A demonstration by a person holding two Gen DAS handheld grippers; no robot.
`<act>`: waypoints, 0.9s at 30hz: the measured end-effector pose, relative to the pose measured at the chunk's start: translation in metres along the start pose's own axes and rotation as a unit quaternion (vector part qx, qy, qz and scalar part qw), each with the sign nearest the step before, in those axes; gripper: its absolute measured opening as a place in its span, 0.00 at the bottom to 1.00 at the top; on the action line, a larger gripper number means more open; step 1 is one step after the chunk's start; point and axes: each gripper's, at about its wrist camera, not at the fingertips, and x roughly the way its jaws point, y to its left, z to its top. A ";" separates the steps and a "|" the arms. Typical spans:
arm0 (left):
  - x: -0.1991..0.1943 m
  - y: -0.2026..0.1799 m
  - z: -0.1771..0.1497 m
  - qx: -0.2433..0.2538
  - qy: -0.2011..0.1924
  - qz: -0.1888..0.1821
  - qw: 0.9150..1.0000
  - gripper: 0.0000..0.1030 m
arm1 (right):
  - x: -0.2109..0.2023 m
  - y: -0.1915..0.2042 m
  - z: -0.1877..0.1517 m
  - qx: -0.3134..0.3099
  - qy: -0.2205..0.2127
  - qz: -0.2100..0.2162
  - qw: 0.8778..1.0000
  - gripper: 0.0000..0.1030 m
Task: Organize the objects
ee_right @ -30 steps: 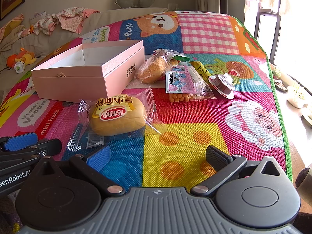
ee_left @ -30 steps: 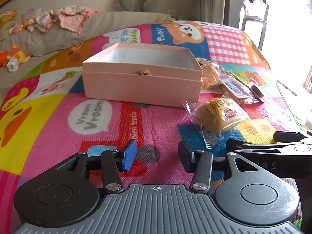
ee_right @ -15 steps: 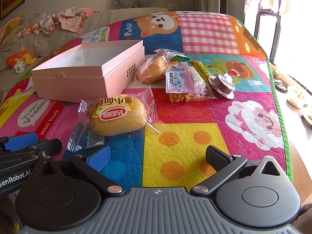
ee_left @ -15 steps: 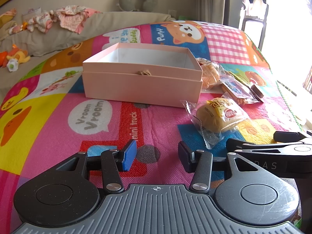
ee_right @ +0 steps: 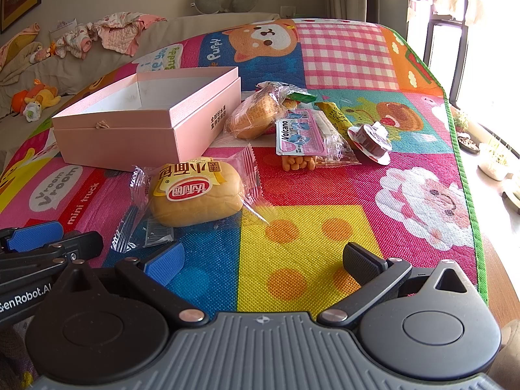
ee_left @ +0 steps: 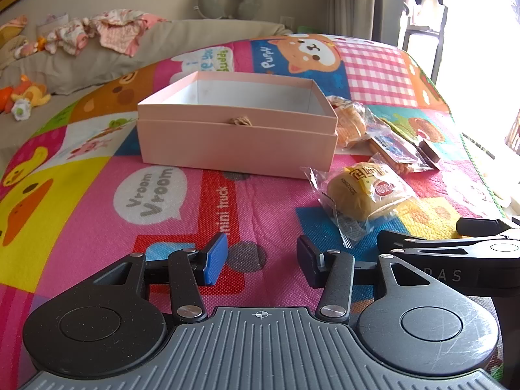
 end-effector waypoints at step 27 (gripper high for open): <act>0.001 0.000 0.000 0.002 0.000 0.002 1.000 0.51 | 0.001 0.001 0.000 0.000 0.000 0.000 1.000 1.00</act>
